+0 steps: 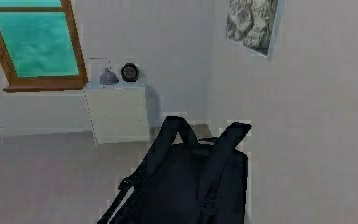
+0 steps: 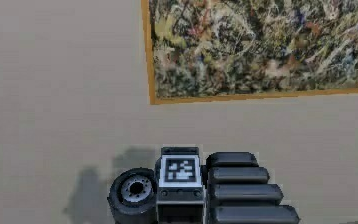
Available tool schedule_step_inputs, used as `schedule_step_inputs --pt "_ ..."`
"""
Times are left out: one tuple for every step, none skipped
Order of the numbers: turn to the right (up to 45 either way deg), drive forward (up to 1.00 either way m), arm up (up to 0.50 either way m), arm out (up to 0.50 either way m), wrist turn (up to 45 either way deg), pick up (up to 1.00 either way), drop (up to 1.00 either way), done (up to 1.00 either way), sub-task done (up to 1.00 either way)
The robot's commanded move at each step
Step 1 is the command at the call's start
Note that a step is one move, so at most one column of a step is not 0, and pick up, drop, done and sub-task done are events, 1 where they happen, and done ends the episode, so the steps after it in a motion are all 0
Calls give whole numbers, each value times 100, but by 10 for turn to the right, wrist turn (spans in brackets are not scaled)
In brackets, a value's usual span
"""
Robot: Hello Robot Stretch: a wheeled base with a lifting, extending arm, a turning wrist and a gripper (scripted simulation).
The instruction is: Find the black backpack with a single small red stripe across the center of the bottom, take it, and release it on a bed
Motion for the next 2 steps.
schedule_step_inputs --pt "-450 0 0 0 0 0 0 0 0" --pt "-90 0 0 0 0 0 0 0 0"
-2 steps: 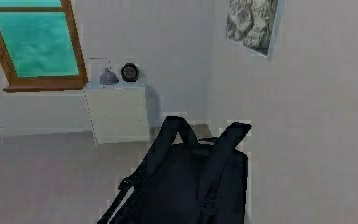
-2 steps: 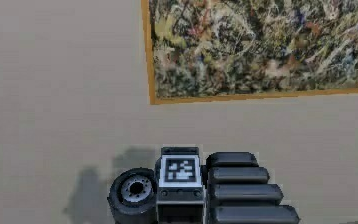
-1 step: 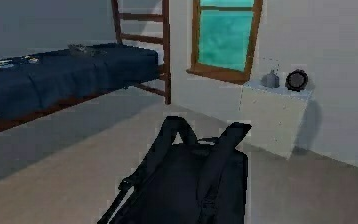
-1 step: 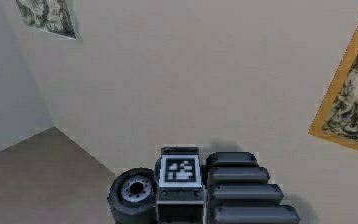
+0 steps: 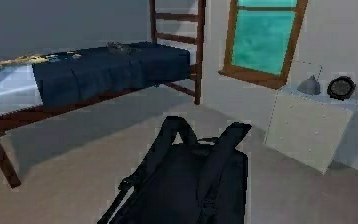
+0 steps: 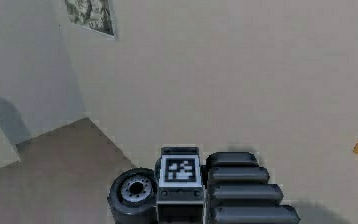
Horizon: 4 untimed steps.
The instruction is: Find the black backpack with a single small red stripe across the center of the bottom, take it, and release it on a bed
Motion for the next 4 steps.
schedule_step_inputs --pt "0 60 0 0 0 0 0 0 0" --pt "-30 0 0 0 0 0 0 0 0" --pt "0 100 0 0 0 0 0 0 0" --pt "-60 0 0 0 0 0 0 0 0"
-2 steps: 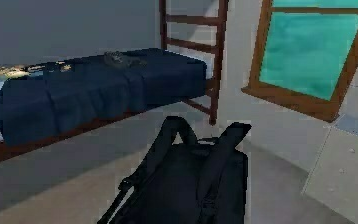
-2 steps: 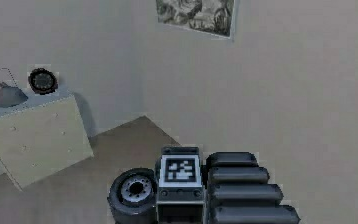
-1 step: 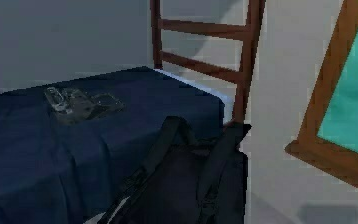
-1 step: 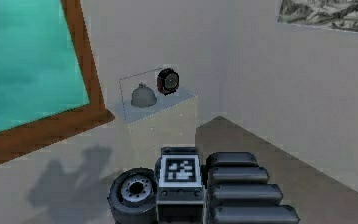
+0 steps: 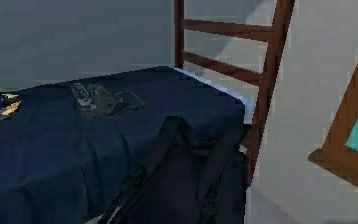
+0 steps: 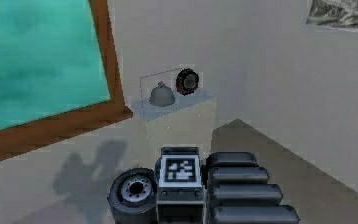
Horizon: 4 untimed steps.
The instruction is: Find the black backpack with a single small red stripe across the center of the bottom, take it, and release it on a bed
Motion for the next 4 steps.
schedule_step_inputs --pt "0 5 0 0 0 0 0 0 0" --pt "-450 0 0 0 0 0 0 0 0" --pt "-450 0 0 0 0 0 0 0 0" --pt "-450 0 0 0 0 0 0 0 0"
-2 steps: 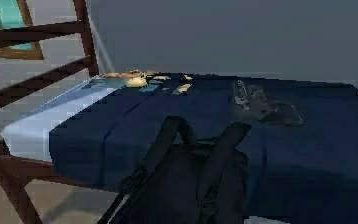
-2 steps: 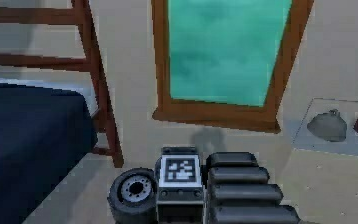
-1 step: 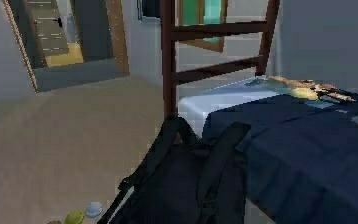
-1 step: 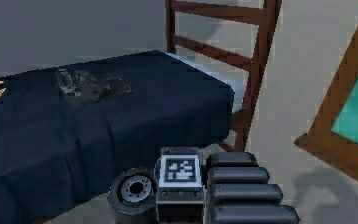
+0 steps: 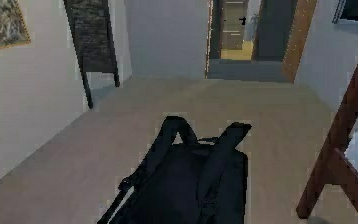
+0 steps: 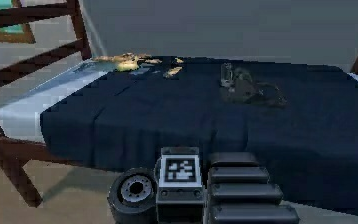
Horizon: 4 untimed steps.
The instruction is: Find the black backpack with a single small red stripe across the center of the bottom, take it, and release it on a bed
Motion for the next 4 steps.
schedule_step_inputs --pt "-180 0 0 0 0 0 0 0 0" --pt "450 0 0 0 0 0 0 0 0" --pt "450 0 0 0 0 0 0 0 0" --pt "450 0 0 0 0 0 0 0 0"
